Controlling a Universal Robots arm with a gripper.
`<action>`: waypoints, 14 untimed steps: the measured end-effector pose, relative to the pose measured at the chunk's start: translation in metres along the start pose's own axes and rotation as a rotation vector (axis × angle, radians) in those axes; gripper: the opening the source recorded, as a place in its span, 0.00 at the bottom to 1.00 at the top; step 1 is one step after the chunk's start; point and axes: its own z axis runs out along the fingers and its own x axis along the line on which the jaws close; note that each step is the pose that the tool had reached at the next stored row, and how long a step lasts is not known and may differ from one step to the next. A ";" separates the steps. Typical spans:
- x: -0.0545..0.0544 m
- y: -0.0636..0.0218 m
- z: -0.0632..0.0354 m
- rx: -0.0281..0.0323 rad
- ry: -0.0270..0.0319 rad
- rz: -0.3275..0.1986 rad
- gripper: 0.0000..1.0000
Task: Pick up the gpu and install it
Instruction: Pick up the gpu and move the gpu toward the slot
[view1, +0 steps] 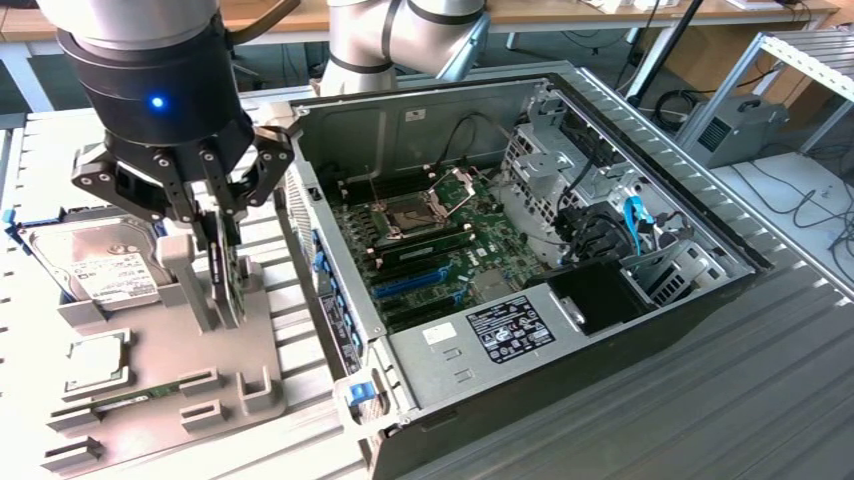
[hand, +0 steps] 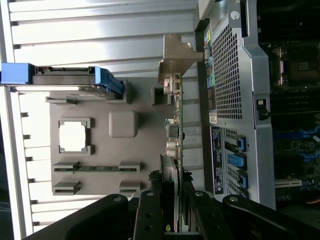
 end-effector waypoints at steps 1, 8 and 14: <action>0.000 0.0000 -0.0004 0.0000 0.0000 0.000 0.26; 0.000 0.0001 -0.0024 0.0000 0.0000 0.000 0.26; 0.000 0.0001 -0.0042 0.0000 0.0000 0.000 0.26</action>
